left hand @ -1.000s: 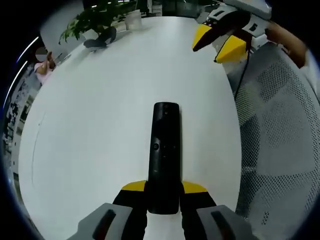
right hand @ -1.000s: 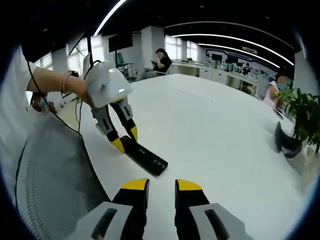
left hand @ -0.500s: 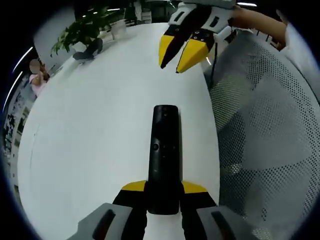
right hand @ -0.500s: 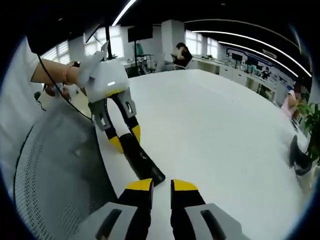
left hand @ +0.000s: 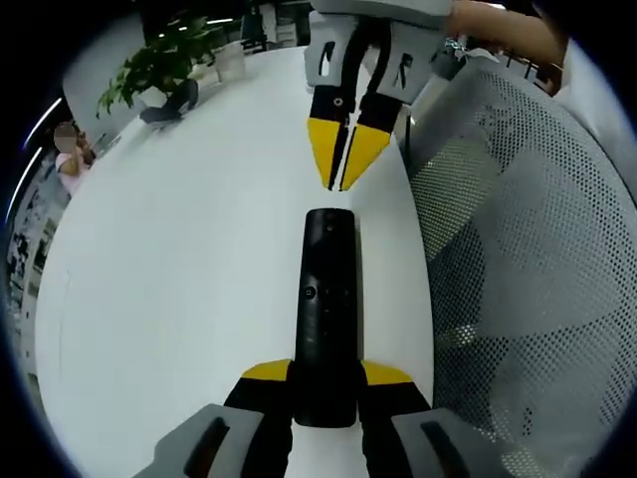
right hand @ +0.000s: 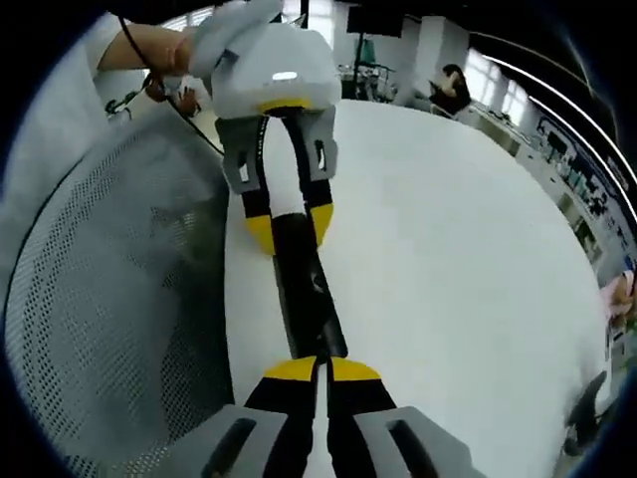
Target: Press the specified remote control buttons in sequence, fully releasing each button before pressing the next.
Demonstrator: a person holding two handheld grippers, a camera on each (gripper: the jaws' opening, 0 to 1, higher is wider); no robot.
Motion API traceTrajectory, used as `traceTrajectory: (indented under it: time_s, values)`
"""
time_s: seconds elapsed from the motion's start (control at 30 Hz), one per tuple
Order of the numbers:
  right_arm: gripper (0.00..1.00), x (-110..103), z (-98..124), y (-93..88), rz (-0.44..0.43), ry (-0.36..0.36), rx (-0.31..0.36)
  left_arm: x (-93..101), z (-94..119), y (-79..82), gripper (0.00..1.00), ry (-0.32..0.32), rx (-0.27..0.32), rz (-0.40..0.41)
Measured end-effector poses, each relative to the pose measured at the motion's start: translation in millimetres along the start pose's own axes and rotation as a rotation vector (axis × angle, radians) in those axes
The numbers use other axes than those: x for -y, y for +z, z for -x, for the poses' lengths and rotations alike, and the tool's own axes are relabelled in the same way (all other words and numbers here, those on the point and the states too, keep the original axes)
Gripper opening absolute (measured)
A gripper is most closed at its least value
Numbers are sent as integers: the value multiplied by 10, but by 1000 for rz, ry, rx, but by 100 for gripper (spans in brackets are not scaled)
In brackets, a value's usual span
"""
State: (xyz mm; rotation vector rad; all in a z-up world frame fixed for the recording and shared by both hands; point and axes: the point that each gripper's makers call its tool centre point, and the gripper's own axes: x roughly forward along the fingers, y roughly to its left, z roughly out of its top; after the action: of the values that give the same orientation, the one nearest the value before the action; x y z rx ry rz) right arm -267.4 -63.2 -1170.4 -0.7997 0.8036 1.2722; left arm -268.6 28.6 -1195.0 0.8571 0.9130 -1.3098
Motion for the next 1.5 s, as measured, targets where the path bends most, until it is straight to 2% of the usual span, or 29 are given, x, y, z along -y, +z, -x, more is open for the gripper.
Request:
traceTrajectory:
  time_s: [0.37, 0.63, 0.73, 0.83, 0.9, 0.97, 1.0, 1.1, 1.17, 1.27, 1.33, 1.5]
  values:
    - [0, -6, -162, -29, 111, 77, -103, 3, -3, 5, 23, 3, -1, 3]
    - [0, -4, -174, -24, 130, 98, -143, 5, -2, 3, 23, 0, 6, -8]
    - [0, 5, -185, -33, 221, 99, -206, -2, 0, -3, 23, -2, 25, -6]
    - [0, 7, -191, -21, 177, 101, -220, 0, -1, -1, 23, -1, 35, -4]
    - [0, 11, -178, -29, 148, 96, -195, -1, -1, 0, 23, -1, 40, 0]
    - [0, 13, -172, -15, 74, 73, -119, -1, -1, 1, 23, -1, 44, 2]
    - [0, 15, -170, -13, 64, 69, -106, -2, -1, 0, 23, -2, 45, 2]
    - [0, 29, -149, -5, -69, 39, 23, -1, 0, -1, 23, -2, 52, 2]
    - [0, 30, -136, -5, -132, 30, 71, 1, 1, -3, 23, 0, 58, 7]
    - [0, 18, -117, 0, -117, 16, 76, 2, 3, -3, 23, 0, 64, 12]
    - [0, 28, -116, 40, -72, 3, 71, 4, 2, -2, 23, -1, 62, 10]
    - [0, -28, -183, 107, -18, 38, 42, 5, 2, -3, 23, 0, 62, 14]
